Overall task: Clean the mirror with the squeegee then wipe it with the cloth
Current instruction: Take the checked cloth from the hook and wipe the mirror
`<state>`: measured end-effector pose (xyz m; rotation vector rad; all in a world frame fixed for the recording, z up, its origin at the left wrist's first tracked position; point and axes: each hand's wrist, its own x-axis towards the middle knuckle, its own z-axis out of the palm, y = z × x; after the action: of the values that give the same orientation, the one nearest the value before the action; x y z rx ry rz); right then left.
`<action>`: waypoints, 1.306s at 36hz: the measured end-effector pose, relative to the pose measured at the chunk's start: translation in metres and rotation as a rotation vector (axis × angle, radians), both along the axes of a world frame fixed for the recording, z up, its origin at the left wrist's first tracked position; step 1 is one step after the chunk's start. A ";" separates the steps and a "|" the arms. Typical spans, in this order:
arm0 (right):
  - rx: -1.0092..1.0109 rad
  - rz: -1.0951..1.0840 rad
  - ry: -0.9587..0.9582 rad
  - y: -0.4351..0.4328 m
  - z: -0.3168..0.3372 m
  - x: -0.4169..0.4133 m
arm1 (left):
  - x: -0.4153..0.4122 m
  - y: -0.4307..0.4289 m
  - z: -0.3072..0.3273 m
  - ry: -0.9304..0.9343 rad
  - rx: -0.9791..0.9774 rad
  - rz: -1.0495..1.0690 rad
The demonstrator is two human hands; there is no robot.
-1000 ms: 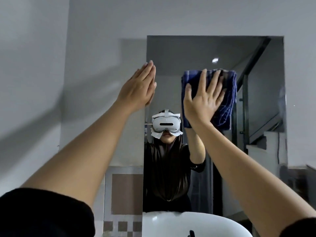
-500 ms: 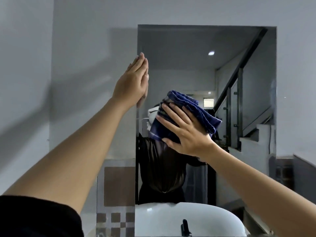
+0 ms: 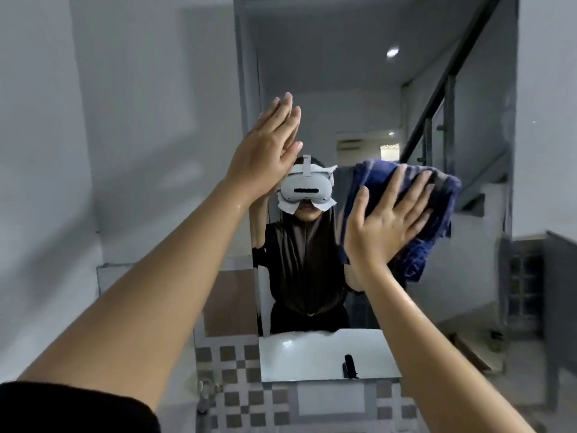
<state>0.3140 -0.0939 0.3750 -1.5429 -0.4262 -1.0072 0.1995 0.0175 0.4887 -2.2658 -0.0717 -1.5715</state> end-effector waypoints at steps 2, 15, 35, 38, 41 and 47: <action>-0.114 0.069 -0.110 0.023 -0.006 -0.029 | -0.003 0.001 -0.005 -0.001 -0.033 -0.026; -0.950 0.013 -0.948 -0.046 -0.073 0.047 | 0.027 -0.006 -0.057 -0.231 -0.157 -0.058; -0.534 0.148 -0.258 0.027 -0.152 -0.051 | -0.012 0.004 -0.131 0.058 -0.138 -0.006; -0.779 0.168 -0.591 0.026 -0.170 -0.045 | -0.016 0.004 -0.144 0.051 -0.154 0.001; -0.952 0.113 -0.801 0.004 -0.178 -0.011 | -0.013 0.003 -0.164 0.020 -0.220 -0.009; -0.887 -0.056 -0.622 -0.077 -0.187 0.066 | -0.001 -0.012 -0.208 -0.005 -0.336 -0.083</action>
<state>0.3801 -0.1709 0.1879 -1.9780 -1.4147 -1.4430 0.1988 0.0058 0.2810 -2.5463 -0.2644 -1.7160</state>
